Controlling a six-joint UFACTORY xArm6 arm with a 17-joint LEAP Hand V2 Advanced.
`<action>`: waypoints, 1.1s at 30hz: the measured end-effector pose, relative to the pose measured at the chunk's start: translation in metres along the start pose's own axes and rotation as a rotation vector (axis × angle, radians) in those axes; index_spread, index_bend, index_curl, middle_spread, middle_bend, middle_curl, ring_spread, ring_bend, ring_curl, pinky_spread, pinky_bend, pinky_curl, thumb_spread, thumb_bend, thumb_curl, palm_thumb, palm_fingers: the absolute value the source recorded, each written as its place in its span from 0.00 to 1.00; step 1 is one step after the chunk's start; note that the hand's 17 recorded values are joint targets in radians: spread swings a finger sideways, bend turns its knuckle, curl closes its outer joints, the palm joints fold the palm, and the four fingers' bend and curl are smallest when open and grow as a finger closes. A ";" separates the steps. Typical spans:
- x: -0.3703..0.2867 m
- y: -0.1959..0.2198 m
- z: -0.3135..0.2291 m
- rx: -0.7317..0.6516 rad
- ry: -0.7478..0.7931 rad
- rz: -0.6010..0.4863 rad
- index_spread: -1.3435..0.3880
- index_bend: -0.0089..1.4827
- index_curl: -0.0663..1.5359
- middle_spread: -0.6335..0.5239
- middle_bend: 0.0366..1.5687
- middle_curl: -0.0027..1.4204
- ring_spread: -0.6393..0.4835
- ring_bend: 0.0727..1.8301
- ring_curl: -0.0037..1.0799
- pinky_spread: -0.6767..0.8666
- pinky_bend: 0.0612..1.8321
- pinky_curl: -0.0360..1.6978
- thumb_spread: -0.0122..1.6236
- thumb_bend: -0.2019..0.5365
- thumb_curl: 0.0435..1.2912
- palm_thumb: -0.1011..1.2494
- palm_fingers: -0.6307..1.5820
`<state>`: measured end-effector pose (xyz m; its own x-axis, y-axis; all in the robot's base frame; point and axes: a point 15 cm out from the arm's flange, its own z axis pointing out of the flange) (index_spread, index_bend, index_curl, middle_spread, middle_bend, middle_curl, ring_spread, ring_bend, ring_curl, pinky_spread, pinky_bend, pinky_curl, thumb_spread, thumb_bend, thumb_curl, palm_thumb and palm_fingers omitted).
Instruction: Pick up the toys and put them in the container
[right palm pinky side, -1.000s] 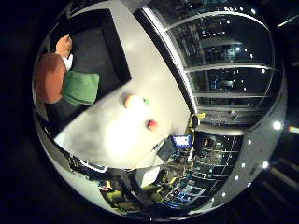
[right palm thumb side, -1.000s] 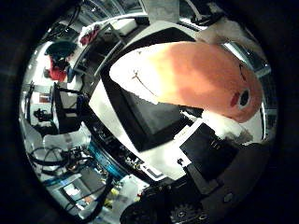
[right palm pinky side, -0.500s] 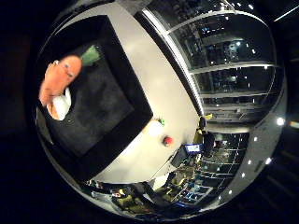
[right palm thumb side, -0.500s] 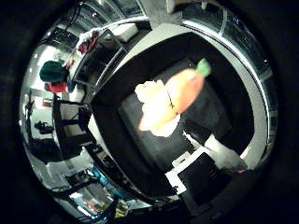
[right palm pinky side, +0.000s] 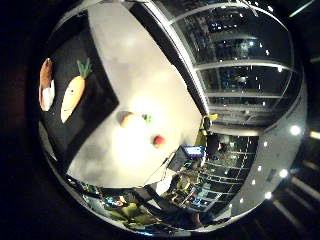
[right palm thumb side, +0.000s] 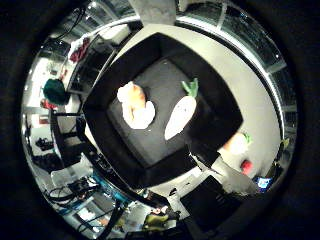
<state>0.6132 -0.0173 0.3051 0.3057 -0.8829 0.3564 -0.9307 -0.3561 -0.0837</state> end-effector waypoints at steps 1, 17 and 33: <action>0.026 0.012 0.006 -0.012 0.003 0.035 0.54 0.11 0.17 0.59 0.15 0.24 0.71 0.20 0.21 0.70 0.31 0.19 0.57 0.23 0.26 0.65 0.29; 0.267 0.207 0.112 -0.149 -0.031 0.324 0.56 0.11 0.19 0.57 0.16 0.24 0.70 0.18 0.22 0.70 0.28 0.18 0.57 0.24 0.25 0.62 0.32; 0.283 0.259 0.247 -0.184 -0.075 0.280 0.58 0.11 0.20 0.56 0.18 0.24 0.66 0.18 0.23 0.67 0.25 0.17 0.57 0.21 0.21 0.43 0.34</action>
<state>0.5080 -0.4355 0.1540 0.0409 -0.9611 0.2731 -0.9991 -0.0417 0.0028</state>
